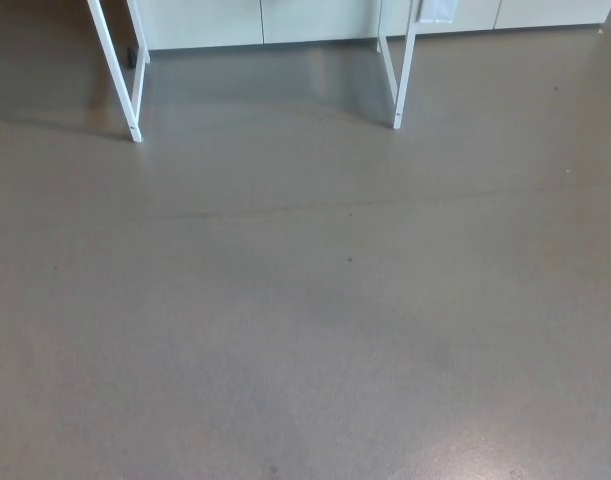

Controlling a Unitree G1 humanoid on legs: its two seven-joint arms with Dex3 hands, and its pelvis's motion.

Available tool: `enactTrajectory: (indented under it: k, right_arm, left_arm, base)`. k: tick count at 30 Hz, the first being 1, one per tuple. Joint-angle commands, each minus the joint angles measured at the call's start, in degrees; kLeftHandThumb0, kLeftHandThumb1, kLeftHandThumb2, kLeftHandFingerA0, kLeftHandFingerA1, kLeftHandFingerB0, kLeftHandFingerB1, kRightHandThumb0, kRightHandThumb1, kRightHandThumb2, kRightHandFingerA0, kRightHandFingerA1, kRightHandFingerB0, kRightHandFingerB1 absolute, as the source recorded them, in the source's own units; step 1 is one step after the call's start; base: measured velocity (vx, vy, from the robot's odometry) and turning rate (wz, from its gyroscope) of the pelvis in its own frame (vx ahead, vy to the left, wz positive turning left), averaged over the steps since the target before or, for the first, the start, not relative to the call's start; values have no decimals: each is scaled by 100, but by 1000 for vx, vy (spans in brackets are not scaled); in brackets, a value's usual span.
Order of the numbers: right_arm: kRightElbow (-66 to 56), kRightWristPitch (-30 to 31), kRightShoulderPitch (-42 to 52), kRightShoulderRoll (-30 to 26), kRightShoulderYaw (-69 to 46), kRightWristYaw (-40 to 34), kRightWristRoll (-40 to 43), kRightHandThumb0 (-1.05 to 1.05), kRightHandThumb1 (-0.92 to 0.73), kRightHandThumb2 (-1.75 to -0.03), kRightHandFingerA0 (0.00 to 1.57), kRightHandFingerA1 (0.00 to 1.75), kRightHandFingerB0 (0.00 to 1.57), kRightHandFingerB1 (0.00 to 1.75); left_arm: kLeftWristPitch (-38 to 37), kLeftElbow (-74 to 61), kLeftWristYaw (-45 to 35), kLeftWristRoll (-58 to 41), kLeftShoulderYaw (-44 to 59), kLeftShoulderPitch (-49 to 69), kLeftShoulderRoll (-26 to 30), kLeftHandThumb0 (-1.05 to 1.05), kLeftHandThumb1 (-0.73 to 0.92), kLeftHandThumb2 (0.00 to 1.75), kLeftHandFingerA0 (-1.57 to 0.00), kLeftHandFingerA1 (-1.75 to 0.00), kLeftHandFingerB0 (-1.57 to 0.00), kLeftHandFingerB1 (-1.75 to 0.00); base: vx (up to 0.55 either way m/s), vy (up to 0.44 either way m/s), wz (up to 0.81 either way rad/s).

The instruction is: The robot walks towards a desk on which a file tray is kept in the middle and a toilet paper roll is kept on its right. The robot uses its right hand to hook on finger in the gap of the roll and grabs it, lifts it and places it on the tray.

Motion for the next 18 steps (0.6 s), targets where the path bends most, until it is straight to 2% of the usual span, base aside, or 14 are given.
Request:
enactTrajectory:
  k: [1,2,3,6,7,9,10,12,14,15,16,17,18]
  right_arm:
    - [153,-614,35,-62,-156,127,239,-87,-67,-101,0,17,14,34]
    - [176,-679,46,-13,-285,232,391,-87,-67,-101,0,17,14,34]
    - [174,-722,75,-31,-215,189,295,-88,-68,-103,8,17,10,34]
    - [98,-726,153,-83,-64,86,105,-90,-71,-105,10,20,10,31]
    - [109,-646,134,-37,-211,241,297,-88,-67,-102,9,17,9,35]
    - [169,-697,113,-67,-86,106,142,-88,-70,-103,9,21,9,34]
    - [229,-729,100,-56,-103,109,167,-89,-68,-103,9,17,9,33]
    - [239,-793,137,-49,-149,159,234,-90,-68,-103,10,19,10,35]
    - [223,-631,89,-86,-73,140,164,-90,-66,-102,9,21,9,35]
    - [266,-700,82,-73,-94,139,192,-89,-66,-102,9,20,9,35]
    - [231,-775,128,-53,-131,154,237,-88,-67,-101,9,18,9,34]
    - [208,-721,123,-88,-38,97,132,-83,-82,-66,9,23,10,26]
    - [254,-669,73,-74,-9,70,111,-84,-81,-66,10,24,10,26]
  left_arm:
    - [656,-288,-252,-248,184,76,115,-68,92,72,-13,-47,-17,-40]
    - [657,-278,-229,-221,183,60,114,-68,92,72,-13,-47,-17,-40]
    - [660,-307,-265,-204,171,62,132,-69,92,72,-10,-46,-16,-41]
    - [636,-278,-262,-163,166,41,141,-70,92,71,-12,-47,-20,-42]
    - [693,-365,-265,-160,169,64,151,-72,92,67,-17,-49,-20,-42]
    - [764,-381,-250,-73,96,42,178,-70,92,74,-13,-46,-19,-41]
    - [794,-413,-219,-75,109,46,169,-70,92,71,-15,-48,-21,-43]
    - [860,-446,-191,-125,164,40,144,-70,92,71,-21,-52,-22,-44]
    - [910,-493,-279,-168,186,63,155,-70,92,73,-17,-51,-22,-44]
    - [962,-521,-202,-155,201,59,131,-70,92,72,-23,-57,-27,-48]
    - [966,-543,-213,-137,184,71,135,-70,92,73,-21,-55,-27,-48]
    - [1025,-586,-207,-157,206,75,123,-69,92,71,-15,-50,-23,-45]
    - [1047,-614,-216,-190,250,46,130,-68,92,70,-14,-49,-23,-45]
  base:
    - [0,0,0]
    - [0,0,0]
    - [0,0,0]
    - [0,0,0]
    - [0,0,0]
    - [0,0,0]
    - [0,0,0]
    - [0,0,0]
    - [0,0,0]
    - [0,0,0]
    - [0,0,0]
    - [0,0,0]
    - [0,0,0]
